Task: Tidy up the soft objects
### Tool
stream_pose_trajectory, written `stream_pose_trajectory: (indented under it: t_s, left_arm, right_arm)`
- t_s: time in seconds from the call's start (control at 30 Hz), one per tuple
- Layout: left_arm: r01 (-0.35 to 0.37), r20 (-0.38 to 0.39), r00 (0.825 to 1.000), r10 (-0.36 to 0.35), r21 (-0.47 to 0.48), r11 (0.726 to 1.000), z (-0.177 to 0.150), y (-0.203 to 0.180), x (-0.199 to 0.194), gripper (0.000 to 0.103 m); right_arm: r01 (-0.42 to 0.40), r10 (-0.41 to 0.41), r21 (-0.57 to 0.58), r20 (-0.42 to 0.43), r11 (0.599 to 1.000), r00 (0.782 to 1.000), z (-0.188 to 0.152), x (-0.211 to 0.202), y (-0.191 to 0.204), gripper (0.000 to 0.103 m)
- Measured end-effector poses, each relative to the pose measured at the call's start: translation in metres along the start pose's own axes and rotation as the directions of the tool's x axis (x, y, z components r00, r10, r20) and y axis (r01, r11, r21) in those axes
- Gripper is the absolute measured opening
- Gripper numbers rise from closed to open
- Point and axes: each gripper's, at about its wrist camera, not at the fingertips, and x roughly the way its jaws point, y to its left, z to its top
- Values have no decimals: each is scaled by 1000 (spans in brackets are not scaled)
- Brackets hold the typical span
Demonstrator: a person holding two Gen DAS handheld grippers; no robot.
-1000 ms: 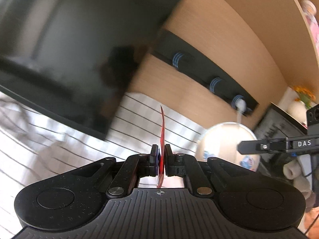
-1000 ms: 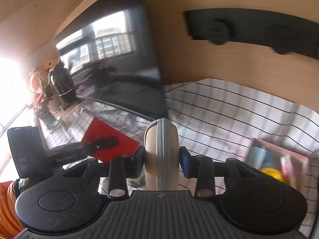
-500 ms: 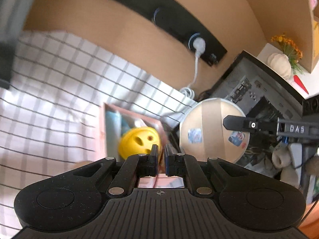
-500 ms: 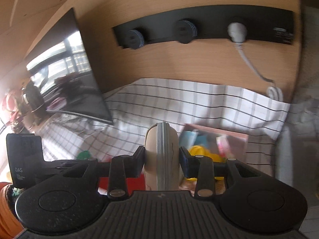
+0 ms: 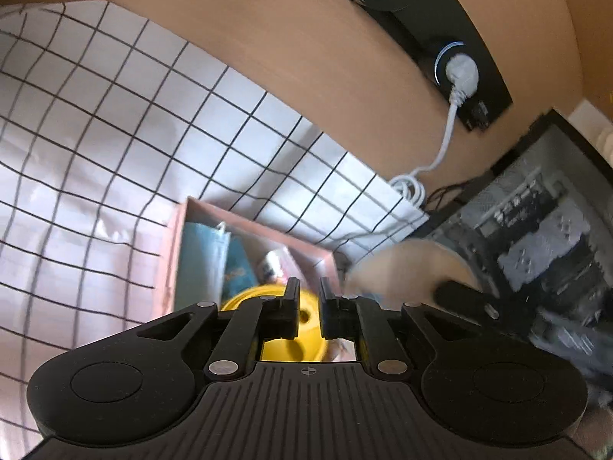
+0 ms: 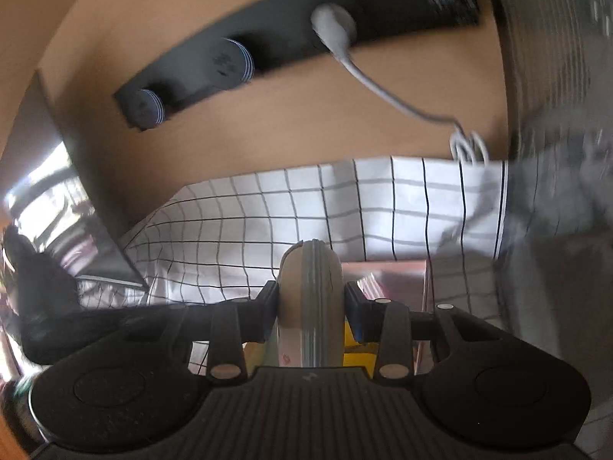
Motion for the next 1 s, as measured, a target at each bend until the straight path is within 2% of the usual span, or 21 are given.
stream_pose_trajectory:
  t_s: [0.13, 0.33, 0.47, 0.53, 0.6, 0.77, 0.87, 0.93, 1.0]
  left_arm:
    - [-72, -58, 995, 78, 102, 992, -15, -10, -13, 12]
    - [-21, -46, 998, 32, 208, 978, -57, -23, -47, 12]
    - [-38, -87, 995, 58, 216, 976, -81, -13, -57, 12]
    - [-96, -111, 987, 119, 199, 975, -92, 0, -56, 12]
    - [-149, -137, 975, 174, 174, 973, -102, 14, -54, 12]
    - [-161, -154, 971, 184, 149, 976, -115, 29, -49, 12]
    - [-206, -123, 966, 226, 153, 966, -115, 34, -50, 11]
    - [-197, -127, 969, 214, 129, 972, -114, 41, -52, 11]
    - [-196, -122, 970, 211, 124, 973, -115, 42, -54, 11]
  right_arm:
    - [2, -2, 24, 28, 1000, 1000, 4, 17, -5, 36]
    - [-92, 91, 41, 22, 995, 996, 19, 50, 15, 36]
    - [-112, 113, 42, -15, 993, 993, 17, 79, 28, 36]
    - [-90, 91, 32, -35, 995, 995, 14, 94, 26, 37]
    - [-46, 51, 74, -65, 996, 997, 10, 108, 14, 38]
    - [12, 6, 141, -128, 990, 992, -2, 116, -13, 41]
    - [2, 12, 138, -96, 990, 995, -8, 101, -11, 51]
    - [16, -13, 63, -39, 998, 999, -12, 83, 1, 58]
    - [54, -52, -62, 30, 997, 998, -21, 63, 19, 67]
